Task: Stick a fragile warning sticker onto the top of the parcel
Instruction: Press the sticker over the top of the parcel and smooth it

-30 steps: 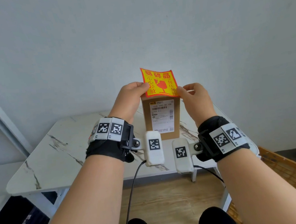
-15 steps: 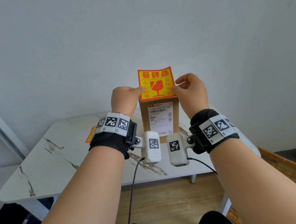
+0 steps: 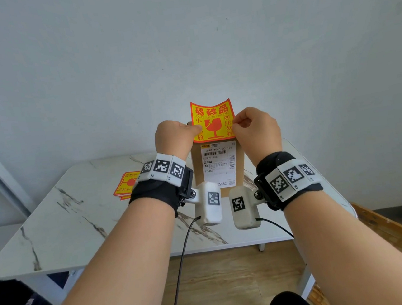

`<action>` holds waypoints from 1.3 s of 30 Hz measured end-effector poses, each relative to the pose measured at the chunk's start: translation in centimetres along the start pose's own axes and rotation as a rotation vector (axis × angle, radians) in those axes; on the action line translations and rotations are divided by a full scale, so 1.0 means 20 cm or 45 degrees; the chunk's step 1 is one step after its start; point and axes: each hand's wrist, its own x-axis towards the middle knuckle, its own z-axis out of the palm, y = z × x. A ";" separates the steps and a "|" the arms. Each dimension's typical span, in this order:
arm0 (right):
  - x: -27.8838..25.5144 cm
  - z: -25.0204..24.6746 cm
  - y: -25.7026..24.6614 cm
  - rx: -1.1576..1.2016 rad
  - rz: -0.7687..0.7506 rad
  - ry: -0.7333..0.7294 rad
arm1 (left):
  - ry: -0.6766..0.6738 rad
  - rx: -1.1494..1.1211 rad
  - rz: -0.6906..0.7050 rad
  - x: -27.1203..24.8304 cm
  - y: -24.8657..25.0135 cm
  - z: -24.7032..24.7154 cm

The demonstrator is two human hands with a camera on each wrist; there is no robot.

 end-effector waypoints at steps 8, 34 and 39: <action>0.02 0.01 0.00 -0.084 -0.017 0.001 | 0.082 0.071 0.035 0.00 0.00 0.03; 0.01 0.06 0.02 -0.127 -0.115 -0.029 | 0.128 0.343 0.048 0.03 -0.02 0.06; 0.01 0.06 0.01 -0.229 -0.138 -0.034 | 0.192 0.537 0.081 0.00 -0.01 0.06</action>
